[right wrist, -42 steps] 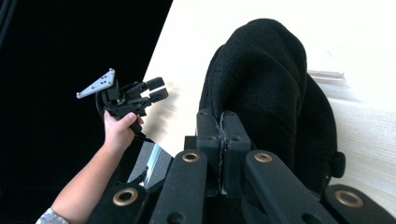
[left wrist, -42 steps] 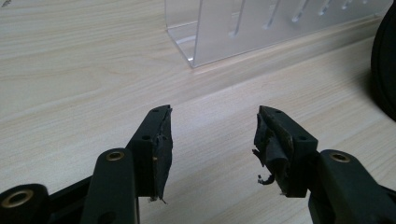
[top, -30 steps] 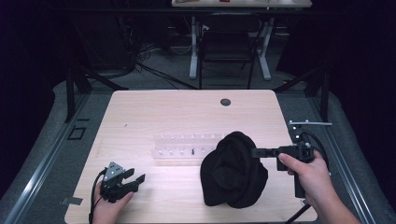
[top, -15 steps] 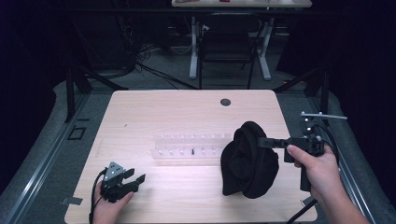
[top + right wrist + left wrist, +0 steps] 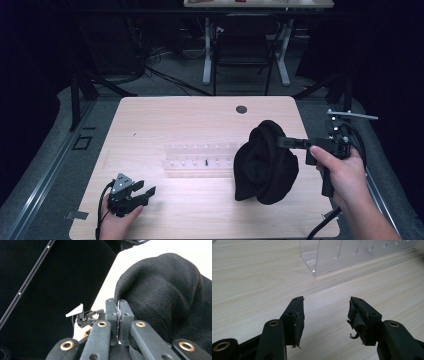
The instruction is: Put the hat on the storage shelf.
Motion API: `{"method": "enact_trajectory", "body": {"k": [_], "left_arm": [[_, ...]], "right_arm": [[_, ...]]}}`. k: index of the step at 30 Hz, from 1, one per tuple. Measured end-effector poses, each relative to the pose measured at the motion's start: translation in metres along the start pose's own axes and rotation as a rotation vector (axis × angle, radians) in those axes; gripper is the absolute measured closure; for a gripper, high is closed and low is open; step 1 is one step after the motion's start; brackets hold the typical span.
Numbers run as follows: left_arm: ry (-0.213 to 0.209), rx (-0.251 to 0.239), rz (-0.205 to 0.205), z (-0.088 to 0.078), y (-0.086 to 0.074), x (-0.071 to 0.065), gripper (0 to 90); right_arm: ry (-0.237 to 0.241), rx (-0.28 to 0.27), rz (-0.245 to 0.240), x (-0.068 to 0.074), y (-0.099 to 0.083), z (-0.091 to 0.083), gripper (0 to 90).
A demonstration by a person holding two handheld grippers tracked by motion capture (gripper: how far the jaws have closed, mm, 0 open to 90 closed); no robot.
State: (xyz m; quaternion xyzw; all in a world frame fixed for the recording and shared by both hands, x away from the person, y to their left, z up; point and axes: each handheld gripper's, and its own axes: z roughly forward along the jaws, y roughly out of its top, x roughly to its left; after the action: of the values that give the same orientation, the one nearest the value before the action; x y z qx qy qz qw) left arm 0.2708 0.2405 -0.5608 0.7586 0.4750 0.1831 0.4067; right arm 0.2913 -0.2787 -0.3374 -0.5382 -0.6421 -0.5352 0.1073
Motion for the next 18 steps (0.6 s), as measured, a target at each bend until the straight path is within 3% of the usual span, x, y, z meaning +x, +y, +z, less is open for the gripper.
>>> {"method": "enact_trajectory", "body": {"k": [18], "left_arm": [[-0.001, 0.000, 0.001, 0.000, 0.000, 0.000, 46.4]], "right_arm": [[-0.002, -0.048, -0.037, 0.020, 0.026, 0.008, 88.7]]}}
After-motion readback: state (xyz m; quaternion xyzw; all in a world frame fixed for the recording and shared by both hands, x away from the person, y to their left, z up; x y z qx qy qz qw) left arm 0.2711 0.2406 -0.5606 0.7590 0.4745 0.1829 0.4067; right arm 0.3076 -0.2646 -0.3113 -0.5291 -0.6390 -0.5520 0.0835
